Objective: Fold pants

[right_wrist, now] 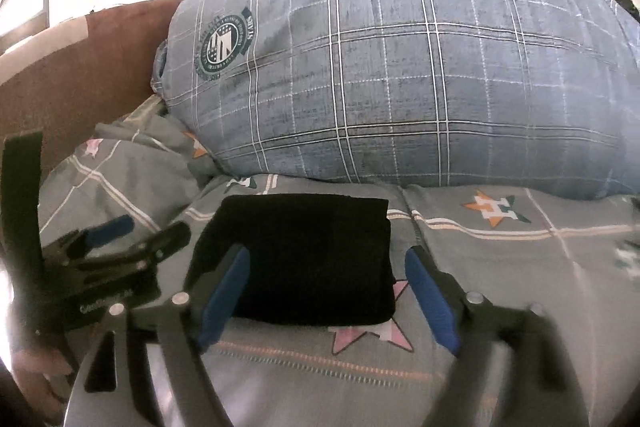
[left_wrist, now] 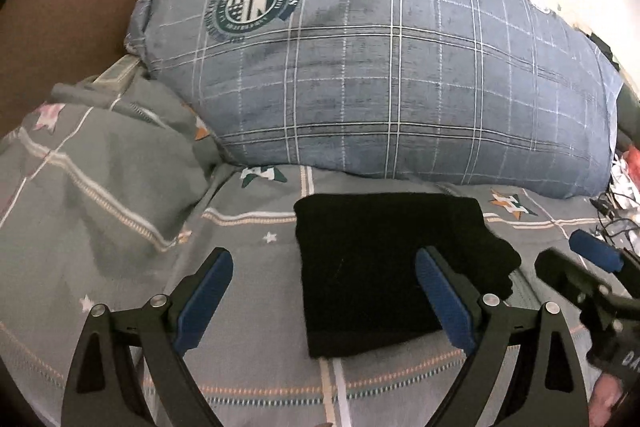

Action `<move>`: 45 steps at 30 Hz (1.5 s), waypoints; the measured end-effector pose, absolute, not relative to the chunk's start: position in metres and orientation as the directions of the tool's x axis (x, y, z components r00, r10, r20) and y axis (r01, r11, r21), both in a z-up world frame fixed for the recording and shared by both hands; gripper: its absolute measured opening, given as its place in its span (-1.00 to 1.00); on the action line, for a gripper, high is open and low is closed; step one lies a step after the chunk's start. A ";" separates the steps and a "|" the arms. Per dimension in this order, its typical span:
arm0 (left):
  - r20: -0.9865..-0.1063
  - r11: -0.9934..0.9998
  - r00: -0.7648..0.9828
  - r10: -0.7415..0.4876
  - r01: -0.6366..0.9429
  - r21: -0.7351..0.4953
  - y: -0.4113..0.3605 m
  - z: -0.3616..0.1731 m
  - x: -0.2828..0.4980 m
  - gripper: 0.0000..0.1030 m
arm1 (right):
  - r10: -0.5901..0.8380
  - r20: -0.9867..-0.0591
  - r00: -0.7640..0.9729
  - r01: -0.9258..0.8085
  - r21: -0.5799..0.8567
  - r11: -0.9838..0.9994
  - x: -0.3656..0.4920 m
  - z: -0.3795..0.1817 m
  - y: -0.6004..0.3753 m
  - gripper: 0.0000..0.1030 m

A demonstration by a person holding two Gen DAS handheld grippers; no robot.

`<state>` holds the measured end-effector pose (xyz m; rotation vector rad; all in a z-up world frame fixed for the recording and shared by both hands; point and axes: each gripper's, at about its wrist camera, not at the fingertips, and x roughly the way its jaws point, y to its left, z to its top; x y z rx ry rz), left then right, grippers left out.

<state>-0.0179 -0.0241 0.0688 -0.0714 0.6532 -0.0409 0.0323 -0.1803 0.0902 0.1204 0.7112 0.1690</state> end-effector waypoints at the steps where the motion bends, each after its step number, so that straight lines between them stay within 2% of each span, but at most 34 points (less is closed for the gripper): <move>1: -0.605 0.996 0.794 -0.059 0.008 -0.086 -0.022 0.068 -0.021 0.82 | 0.192 -0.640 0.744 -0.112 0.164 0.980 0.032 0.091 -0.179 0.58; 11: -0.619 0.993 0.781 -0.082 0.010 -0.119 -0.016 0.062 -0.011 0.83 | 0.181 -0.656 0.732 -0.097 0.163 0.982 0.032 0.086 -0.170 0.59; 45: -0.629 0.997 0.776 -0.052 0.010 -0.070 -0.025 0.055 -0.002 0.83 | 0.175 -0.678 0.714 -0.069 0.180 0.981 0.039 0.071 -0.184 0.59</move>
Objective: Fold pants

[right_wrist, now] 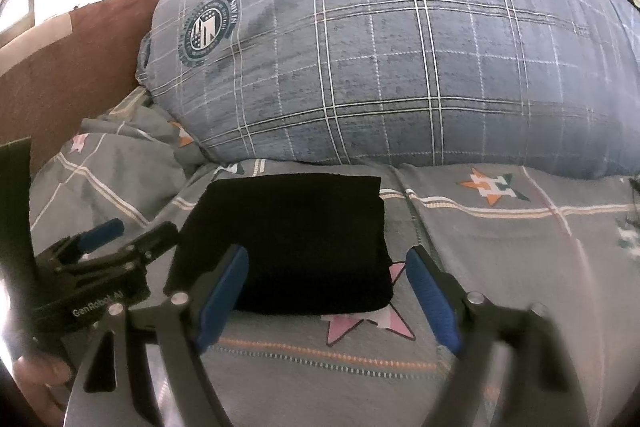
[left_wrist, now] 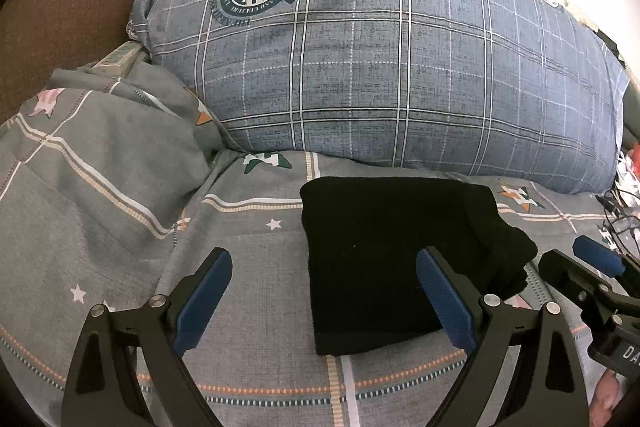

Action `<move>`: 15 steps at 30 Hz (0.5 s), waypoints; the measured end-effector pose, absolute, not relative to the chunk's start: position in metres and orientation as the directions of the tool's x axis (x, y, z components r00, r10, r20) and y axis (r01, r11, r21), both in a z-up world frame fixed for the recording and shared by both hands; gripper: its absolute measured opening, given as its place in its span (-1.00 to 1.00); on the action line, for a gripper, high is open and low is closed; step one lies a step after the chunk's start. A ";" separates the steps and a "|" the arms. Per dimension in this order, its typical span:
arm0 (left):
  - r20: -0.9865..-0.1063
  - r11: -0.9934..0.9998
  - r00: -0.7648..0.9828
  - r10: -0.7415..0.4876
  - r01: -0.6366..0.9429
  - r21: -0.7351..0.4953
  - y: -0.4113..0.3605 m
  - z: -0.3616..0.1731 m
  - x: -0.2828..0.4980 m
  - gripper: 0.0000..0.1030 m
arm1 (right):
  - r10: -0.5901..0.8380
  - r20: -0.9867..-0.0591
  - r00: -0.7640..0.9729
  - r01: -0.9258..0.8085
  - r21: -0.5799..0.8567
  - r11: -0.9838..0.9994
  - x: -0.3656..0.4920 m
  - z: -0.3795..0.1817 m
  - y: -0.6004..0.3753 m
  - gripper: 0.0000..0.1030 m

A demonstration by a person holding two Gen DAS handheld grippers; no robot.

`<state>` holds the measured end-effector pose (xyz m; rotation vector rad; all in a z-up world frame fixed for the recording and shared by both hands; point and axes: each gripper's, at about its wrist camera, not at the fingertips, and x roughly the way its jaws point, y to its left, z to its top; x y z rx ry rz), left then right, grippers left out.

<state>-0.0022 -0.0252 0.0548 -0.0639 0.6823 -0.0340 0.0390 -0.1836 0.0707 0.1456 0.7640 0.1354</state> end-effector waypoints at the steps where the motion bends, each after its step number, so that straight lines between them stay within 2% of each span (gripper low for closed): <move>1: -0.628 0.998 0.776 -0.052 0.010 -0.070 -0.025 0.055 -0.002 0.83 | 0.175 -0.679 0.713 -0.068 0.182 0.981 0.039 0.070 -0.184 0.59; 15: -0.628 0.998 0.776 -0.049 0.013 -0.062 -0.026 0.054 -0.002 0.83 | 0.184 -0.680 0.710 -0.081 0.180 0.980 0.039 0.069 -0.180 0.59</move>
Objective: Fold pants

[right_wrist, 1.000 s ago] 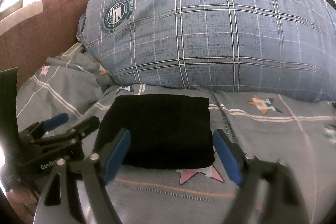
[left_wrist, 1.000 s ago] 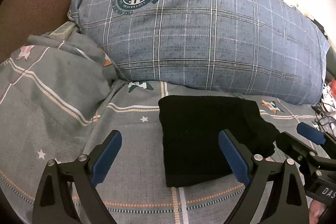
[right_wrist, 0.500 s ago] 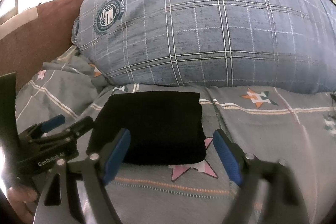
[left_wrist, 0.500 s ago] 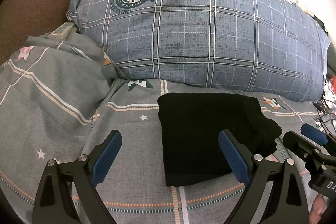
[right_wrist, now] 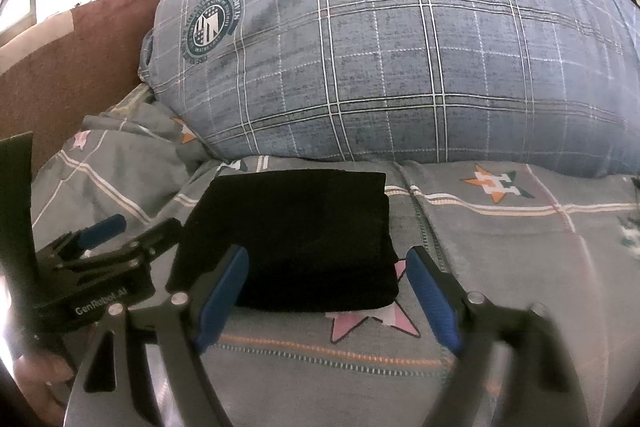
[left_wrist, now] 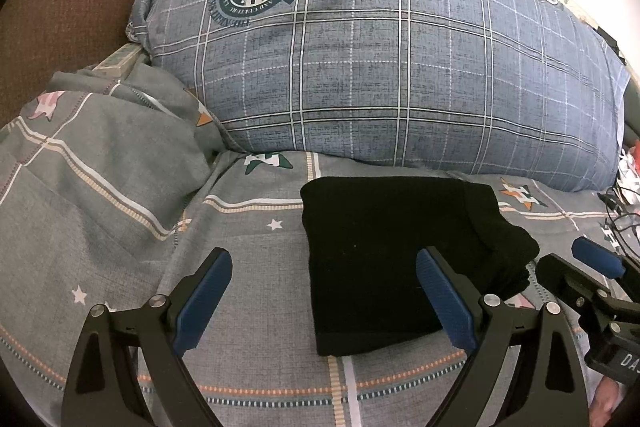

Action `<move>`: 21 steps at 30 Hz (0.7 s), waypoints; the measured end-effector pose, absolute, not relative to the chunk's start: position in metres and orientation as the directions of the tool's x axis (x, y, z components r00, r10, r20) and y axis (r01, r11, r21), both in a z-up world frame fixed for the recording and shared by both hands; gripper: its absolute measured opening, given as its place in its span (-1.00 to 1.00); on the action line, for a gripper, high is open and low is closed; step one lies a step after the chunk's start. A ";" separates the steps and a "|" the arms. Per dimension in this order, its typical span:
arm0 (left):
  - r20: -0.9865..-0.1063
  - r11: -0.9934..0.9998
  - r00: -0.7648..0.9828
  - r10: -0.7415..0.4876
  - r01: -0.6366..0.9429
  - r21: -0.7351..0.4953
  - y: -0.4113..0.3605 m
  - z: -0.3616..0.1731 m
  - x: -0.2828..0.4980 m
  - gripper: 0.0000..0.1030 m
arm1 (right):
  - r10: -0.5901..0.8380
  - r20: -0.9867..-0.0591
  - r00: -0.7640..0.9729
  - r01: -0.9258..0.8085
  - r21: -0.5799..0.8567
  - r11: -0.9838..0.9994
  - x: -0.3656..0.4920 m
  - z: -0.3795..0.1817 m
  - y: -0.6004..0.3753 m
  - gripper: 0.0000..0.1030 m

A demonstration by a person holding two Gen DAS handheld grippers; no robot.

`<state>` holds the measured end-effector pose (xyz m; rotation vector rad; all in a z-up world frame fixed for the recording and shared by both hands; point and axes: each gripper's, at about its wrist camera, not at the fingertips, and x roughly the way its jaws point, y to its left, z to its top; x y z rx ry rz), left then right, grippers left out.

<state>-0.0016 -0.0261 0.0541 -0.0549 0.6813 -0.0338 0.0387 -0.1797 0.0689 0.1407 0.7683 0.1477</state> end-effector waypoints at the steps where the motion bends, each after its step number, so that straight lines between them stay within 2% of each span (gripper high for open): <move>1: -0.628 0.998 0.777 -0.048 0.013 -0.060 -0.026 0.054 -0.002 0.83 | 0.184 -0.680 0.710 -0.083 0.180 0.980 0.039 0.069 -0.179 0.59; 21: -0.630 0.999 0.776 -0.041 0.015 -0.048 -0.027 0.053 -0.001 0.84 | 0.192 -0.692 0.696 -0.085 0.186 0.979 0.038 0.065 -0.177 0.59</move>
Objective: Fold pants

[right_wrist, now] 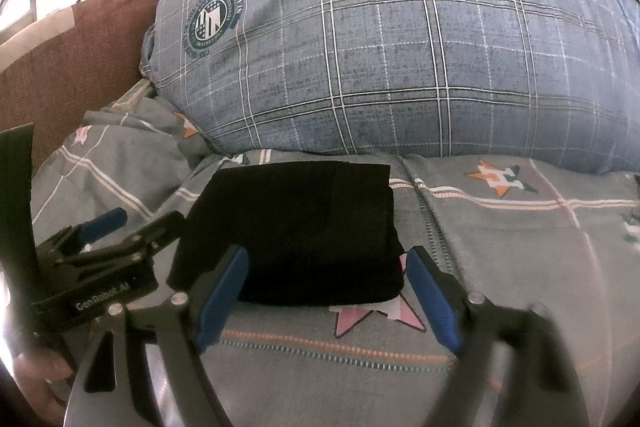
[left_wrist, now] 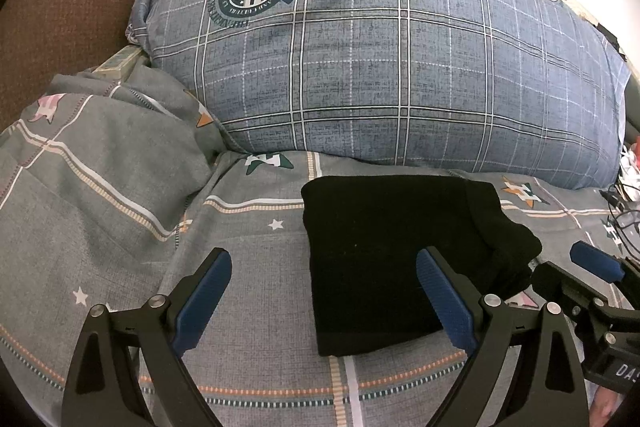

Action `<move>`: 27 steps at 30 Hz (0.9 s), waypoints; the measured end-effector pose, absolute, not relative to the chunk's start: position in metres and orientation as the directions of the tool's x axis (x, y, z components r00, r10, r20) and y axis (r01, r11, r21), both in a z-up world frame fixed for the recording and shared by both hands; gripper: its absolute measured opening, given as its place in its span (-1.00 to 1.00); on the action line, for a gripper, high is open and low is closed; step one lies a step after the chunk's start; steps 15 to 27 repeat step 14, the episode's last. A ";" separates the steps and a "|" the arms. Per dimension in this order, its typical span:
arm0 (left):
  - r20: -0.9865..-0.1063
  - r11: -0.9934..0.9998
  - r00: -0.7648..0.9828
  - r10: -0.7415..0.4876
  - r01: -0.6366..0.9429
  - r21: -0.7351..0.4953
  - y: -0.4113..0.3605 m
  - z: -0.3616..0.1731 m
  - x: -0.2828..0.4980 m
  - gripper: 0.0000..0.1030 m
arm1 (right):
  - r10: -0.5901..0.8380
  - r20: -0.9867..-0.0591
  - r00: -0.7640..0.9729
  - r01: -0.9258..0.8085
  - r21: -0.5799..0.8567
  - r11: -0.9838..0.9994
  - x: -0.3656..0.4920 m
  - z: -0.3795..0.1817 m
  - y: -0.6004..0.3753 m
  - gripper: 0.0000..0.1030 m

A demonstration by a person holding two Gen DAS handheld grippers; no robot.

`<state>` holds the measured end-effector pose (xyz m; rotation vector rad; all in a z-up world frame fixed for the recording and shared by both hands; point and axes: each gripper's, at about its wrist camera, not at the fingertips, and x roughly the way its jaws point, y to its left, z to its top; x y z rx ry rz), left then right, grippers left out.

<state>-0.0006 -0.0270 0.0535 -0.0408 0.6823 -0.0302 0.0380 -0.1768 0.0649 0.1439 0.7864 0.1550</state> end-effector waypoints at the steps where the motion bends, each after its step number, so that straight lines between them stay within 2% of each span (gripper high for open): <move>1: -0.630 0.999 0.775 -0.041 0.014 -0.048 -0.027 0.053 -0.001 0.84 | 0.193 -0.692 0.695 -0.086 0.186 0.979 0.038 0.064 -0.177 0.59; 27: -0.609 0.999 0.792 -0.047 0.036 -0.030 -0.028 0.054 -0.010 0.85 | 0.204 -0.698 0.686 -0.106 0.181 0.978 0.030 0.065 -0.173 0.59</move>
